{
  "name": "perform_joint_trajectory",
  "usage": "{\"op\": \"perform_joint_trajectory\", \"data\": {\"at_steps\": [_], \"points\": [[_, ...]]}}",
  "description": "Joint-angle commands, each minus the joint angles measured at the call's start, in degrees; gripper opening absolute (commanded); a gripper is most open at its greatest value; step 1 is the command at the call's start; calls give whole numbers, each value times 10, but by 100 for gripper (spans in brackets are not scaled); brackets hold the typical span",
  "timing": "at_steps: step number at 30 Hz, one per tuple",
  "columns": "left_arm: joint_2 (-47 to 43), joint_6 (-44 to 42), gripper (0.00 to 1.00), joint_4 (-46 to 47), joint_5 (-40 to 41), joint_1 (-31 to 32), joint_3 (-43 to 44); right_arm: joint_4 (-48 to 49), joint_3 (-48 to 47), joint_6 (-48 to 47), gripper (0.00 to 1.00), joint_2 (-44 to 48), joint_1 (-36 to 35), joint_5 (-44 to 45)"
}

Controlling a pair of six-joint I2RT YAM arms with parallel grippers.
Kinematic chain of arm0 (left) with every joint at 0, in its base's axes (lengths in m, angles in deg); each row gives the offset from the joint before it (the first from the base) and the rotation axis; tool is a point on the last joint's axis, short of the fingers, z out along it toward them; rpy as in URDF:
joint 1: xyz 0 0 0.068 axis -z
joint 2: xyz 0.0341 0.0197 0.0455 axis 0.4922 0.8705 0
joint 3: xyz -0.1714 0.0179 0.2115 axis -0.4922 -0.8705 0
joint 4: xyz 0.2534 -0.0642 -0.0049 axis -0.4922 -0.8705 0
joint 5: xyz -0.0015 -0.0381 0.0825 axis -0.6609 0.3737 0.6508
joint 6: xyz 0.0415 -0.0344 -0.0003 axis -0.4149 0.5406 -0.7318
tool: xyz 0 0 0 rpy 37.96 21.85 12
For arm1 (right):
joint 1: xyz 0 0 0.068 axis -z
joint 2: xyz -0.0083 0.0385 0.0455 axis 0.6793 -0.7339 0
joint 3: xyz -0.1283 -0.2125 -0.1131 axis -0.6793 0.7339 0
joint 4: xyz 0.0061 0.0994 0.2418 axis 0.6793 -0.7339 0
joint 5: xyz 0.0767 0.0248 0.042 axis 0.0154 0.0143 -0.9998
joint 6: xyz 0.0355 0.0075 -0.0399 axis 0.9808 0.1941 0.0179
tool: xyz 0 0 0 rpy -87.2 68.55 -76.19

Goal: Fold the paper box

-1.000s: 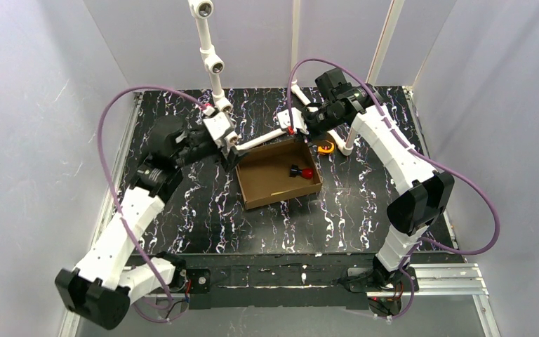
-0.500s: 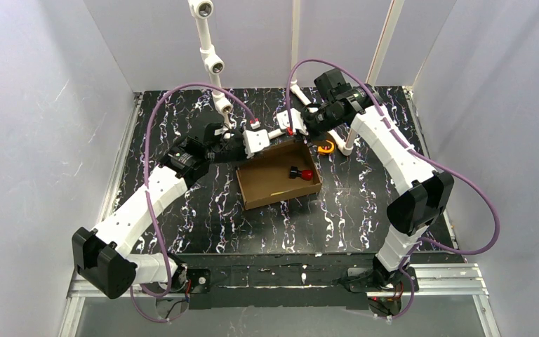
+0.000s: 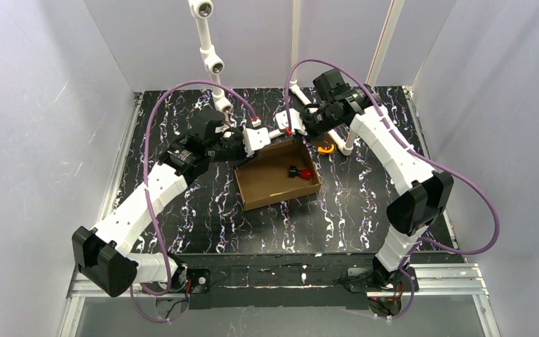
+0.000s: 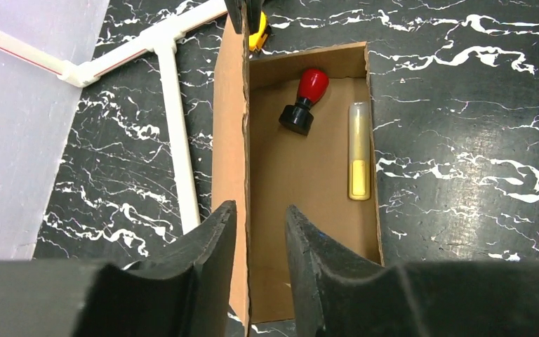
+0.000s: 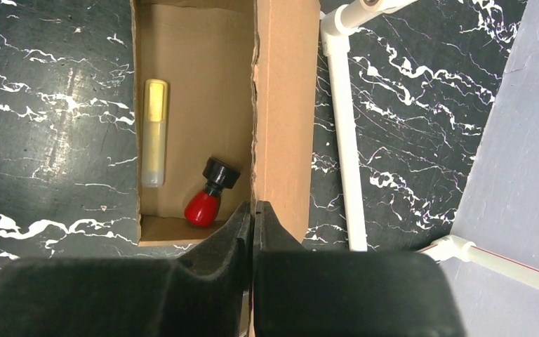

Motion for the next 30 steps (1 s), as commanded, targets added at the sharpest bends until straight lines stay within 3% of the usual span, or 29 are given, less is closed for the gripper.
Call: {"op": "perform_joint_trajectory", "data": {"at_steps": [1,2,6,9,10,13,15,18,23,30], "points": [[-2,10,31,-10,2,2,17,8,-26,6,10,7,-1,-9],[-1,9,28,-12,3,2,17,8,-24,5,10,7,-1,-9],[2,5,1,-23,5,2,24,8,-22,5,10,7,-1,-11],[2,4,0,-23,6,3,22,8,-21,6,12,7,-1,-12],[1,4,0,-23,8,2,21,10,-21,10,20,7,-1,-12],[-3,13,0,-21,18,2,18,37,-16,68,62,14,0,-13],[-7,18,0,-19,22,2,14,74,-13,147,75,30,5,-10],[-16,24,0,-13,22,2,5,149,40,246,85,102,47,-66],[-23,48,0,-11,29,0,-1,337,251,398,90,272,160,-139],[-31,86,0,-8,-11,-30,10,355,403,397,84,351,190,-99]]}}
